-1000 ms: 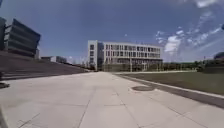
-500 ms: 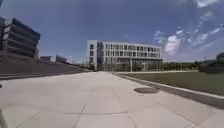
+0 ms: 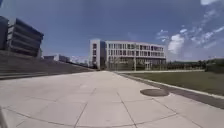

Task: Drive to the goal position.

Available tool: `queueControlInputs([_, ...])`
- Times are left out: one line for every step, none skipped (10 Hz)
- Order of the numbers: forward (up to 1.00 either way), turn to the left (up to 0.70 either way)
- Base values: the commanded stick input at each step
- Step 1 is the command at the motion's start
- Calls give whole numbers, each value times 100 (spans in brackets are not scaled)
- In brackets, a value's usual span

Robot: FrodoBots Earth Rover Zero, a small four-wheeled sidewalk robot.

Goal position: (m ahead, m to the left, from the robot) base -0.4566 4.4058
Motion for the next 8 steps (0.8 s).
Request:
queueControlInputs([70, 0])
queueControlInputs([70, 0])
queueControlInputs([70, 0])
queueControlInputs([70, 0])
queueControlInputs([70, 0])
queueControlInputs([70, 0])
queueControlInputs([70, 0])
queueControlInputs([70, 0])
